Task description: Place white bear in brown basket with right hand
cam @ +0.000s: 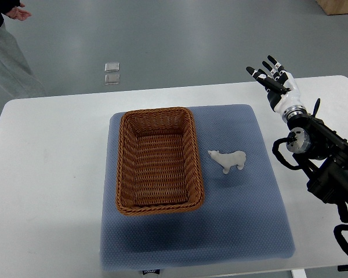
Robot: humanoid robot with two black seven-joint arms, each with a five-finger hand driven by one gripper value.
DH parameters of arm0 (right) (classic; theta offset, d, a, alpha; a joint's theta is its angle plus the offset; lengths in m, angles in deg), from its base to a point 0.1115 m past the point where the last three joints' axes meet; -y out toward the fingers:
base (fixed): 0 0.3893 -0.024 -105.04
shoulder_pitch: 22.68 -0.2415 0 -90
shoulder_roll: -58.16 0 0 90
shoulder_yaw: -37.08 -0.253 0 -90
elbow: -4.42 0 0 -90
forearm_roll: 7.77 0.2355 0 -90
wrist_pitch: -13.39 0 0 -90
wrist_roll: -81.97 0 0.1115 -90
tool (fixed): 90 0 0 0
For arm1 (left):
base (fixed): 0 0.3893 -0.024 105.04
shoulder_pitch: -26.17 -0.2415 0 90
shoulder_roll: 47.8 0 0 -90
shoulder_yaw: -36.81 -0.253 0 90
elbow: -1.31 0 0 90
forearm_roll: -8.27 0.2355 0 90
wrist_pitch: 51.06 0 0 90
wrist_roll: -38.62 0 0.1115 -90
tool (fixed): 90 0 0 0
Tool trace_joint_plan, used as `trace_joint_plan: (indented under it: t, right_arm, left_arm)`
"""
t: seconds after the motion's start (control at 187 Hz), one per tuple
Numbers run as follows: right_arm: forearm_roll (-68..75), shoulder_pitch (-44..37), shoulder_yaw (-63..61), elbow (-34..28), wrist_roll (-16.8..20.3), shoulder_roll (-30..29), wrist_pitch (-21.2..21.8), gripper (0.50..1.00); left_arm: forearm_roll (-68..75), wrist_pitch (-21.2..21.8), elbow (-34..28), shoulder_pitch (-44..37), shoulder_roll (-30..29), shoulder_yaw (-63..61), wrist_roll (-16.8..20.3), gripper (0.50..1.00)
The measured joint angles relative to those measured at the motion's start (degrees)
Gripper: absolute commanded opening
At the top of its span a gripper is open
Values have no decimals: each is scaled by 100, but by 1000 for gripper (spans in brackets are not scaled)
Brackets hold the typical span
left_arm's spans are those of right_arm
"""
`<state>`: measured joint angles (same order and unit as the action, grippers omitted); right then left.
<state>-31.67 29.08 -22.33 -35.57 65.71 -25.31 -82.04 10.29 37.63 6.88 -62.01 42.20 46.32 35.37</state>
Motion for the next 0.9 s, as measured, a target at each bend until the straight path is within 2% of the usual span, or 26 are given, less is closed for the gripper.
trace_joint_plan:
  t: [0.524,0.898]
  right_arm:
    - [2,33,-6,5,0,14,-1,926]
    - [8,-23,89,-141,15,256,18,926]
  left_arm:
    - [0,0,10,-1,0,-2,0,1000]
    - [0,0,14,3,0,-2,0,1000]
